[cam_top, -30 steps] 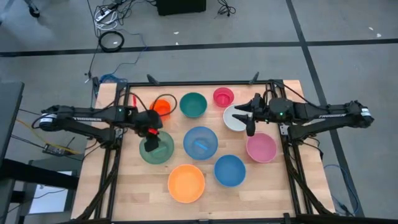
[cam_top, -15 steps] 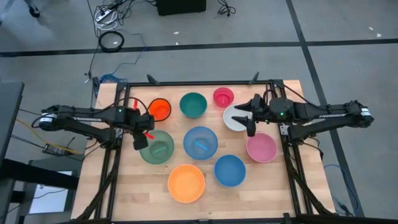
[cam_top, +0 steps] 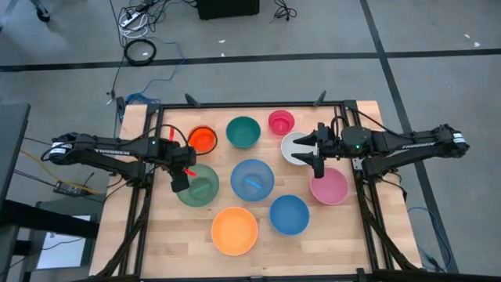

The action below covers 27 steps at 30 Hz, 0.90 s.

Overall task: Nest bowls inside each other
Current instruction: Stack the light green bowl on top of the light blue bowl

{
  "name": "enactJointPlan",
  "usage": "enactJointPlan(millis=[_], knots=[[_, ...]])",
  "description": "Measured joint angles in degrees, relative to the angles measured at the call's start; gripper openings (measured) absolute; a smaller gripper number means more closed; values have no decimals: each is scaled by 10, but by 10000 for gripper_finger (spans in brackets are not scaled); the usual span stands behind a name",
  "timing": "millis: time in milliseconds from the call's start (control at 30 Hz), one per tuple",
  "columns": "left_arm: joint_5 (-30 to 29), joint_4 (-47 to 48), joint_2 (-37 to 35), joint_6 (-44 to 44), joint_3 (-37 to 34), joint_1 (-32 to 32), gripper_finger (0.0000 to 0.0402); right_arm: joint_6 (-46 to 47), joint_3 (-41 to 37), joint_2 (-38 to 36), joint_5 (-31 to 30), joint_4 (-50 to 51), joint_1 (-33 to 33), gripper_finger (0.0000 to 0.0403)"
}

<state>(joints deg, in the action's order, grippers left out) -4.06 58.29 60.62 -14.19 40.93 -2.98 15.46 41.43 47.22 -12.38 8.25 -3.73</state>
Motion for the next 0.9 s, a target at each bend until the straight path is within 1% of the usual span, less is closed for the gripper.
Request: enactJointPlan(millis=[300, 500, 567, 667, 733, 800, 900], knots=[[2, -6, 17, -23, -2, 0, 193, 0, 0, 0, 0, 0, -1, 249], [-1, -40, 17, -46, -43, 0, 193, 0, 0, 0, 1, 0, -10, 247], [-3, -54, 17, -55, -45, 0, 193, 0, 0, 0, 1, 1, -14, 247], [-17, -47, 17, -74, -46, 0, 190, 0, 0, 0, 0, 0, -15, 247], [-16, -51, 17, -81, -46, 0, 181, 2, 0, 0, 0, 0, -15, 247], [-6, -50, 17, -86, -46, 0, 161, 2, 0, 0, 0, 0, -15, 247], [2, -51, 17, -88, -46, 0, 112, 2, 0, 0, -1, 0, -15, 247]])
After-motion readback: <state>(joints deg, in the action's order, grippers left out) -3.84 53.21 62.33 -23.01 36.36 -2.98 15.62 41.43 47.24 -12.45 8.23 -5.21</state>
